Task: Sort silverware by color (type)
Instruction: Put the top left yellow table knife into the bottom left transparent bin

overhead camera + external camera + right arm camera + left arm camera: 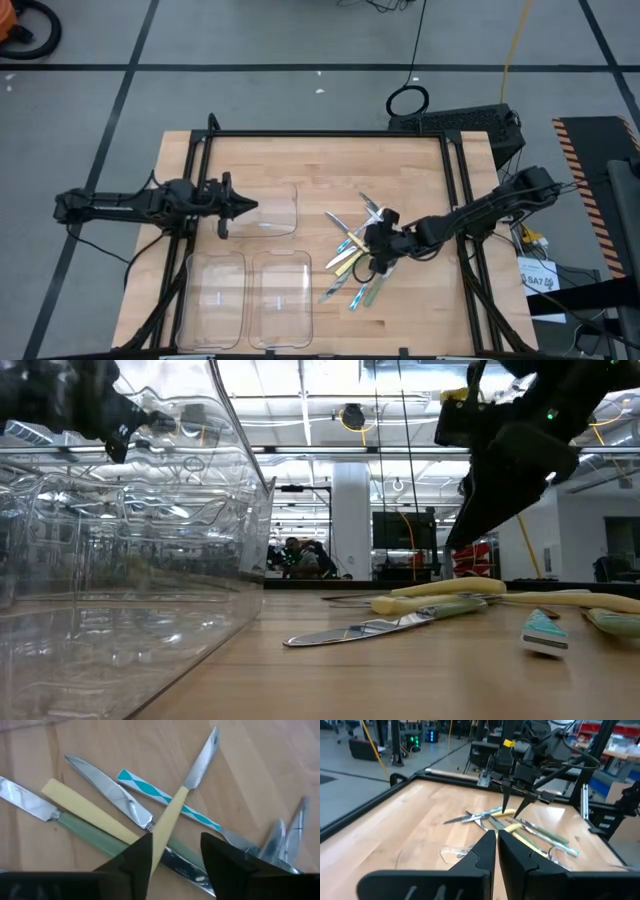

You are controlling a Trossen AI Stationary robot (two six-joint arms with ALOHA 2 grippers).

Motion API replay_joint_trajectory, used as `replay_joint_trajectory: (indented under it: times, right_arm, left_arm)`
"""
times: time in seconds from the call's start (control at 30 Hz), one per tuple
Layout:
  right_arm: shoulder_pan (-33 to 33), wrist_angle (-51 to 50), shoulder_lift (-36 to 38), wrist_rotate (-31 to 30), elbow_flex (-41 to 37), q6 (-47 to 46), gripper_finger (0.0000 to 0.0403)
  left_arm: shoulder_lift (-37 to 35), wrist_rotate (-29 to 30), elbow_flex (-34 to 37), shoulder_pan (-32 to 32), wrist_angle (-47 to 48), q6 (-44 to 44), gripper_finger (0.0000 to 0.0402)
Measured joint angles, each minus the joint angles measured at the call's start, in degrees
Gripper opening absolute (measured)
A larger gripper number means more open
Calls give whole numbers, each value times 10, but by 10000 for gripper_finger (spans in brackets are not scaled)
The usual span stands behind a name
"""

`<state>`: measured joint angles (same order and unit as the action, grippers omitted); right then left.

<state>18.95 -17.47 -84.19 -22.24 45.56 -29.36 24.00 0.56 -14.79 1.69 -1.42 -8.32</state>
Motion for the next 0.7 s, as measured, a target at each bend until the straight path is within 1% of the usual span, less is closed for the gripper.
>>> replay_joint_trajectory:
  times: [0.07,0.17,0.27,0.4,0.7]
  right_arm:
    - [-5,12,-16,0,0,1,181]
    - [-14,25,-32,0,0,1,190]
    - [-23,23,-41,4,0,-9,192]
    - [-32,24,-46,31,0,-17,192]
    - [-32,27,-56,31,0,-28,192]
  left_arm:
    - [20,0,-5,0,-6,0,26]
    - [47,0,-12,0,-20,3,26]
    - [70,0,-25,0,-21,5,26]
    - [99,0,-43,0,-22,5,26]
    - [146,0,-48,0,-33,9,26]
